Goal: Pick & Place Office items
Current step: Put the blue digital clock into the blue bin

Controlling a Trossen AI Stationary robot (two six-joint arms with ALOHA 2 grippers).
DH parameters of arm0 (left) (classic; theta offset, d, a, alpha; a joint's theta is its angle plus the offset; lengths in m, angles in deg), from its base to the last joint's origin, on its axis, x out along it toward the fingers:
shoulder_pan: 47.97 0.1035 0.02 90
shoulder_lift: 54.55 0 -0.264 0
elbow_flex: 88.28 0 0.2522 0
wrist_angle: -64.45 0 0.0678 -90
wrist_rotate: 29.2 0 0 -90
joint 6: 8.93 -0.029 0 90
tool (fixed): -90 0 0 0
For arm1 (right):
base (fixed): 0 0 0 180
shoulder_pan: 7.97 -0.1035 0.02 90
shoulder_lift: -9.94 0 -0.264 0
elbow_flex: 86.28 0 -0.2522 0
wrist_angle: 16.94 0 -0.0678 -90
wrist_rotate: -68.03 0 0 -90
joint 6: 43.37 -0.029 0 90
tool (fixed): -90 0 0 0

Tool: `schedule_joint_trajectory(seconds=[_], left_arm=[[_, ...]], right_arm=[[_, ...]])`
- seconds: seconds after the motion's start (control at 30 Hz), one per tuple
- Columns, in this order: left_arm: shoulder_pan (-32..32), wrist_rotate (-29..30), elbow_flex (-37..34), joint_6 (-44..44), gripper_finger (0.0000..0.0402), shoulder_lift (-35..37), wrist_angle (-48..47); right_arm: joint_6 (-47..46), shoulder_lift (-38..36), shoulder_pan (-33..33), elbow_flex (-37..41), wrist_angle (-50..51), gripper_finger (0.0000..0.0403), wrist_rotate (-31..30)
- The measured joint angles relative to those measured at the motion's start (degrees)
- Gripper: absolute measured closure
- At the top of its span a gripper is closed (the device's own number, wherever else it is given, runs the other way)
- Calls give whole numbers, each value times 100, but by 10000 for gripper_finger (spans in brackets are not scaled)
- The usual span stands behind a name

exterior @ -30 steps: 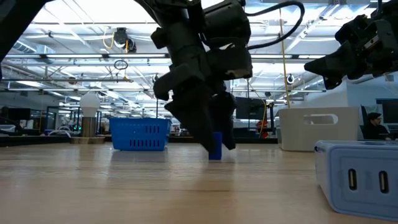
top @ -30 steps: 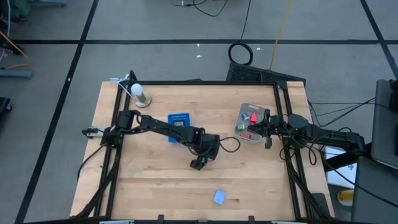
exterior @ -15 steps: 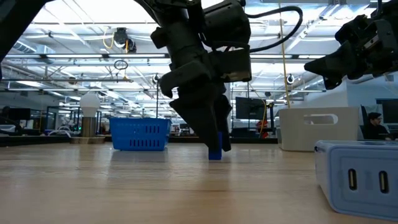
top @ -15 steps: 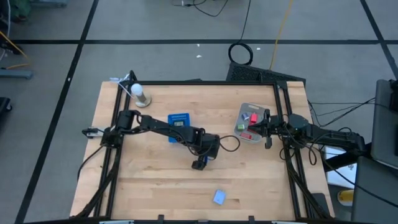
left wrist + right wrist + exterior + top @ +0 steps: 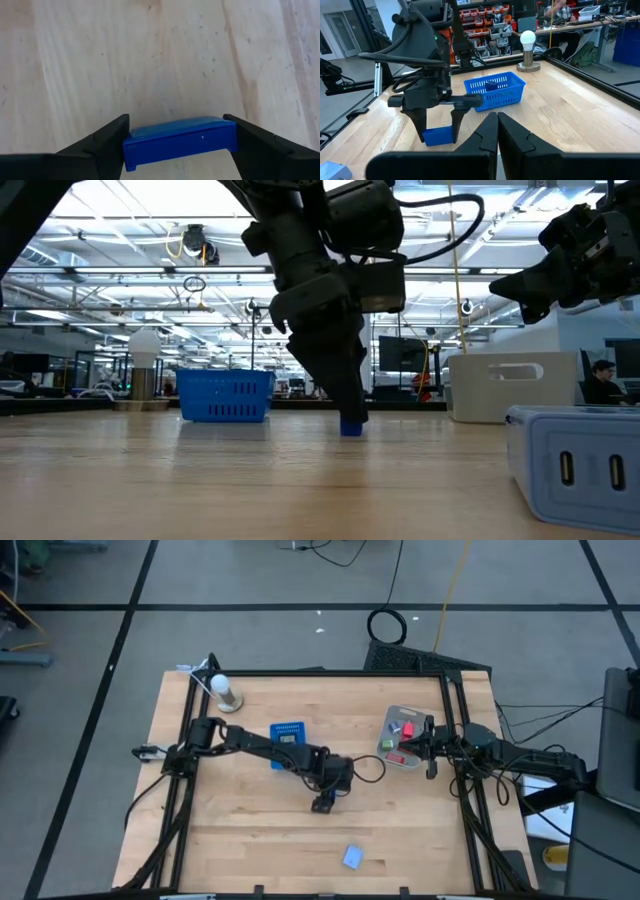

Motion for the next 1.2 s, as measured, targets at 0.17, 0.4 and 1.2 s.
schedule_joint_trajectory(seconds=[0.17, 0.4, 1.2], left_arm=[[-142, -6, 0, -409, 110, 7, 34], [-479, 163, -2, -1085, 112, 499, -4], [-588, 1279, -448, -671, 102, 4246, -2070]], right_arm=[[0, 0, 0, 0, 0, 401, 0], [0, -2, 0, 0, -11, 401, 0], [-44, 2, -2, 2, -20, 401, 1]])
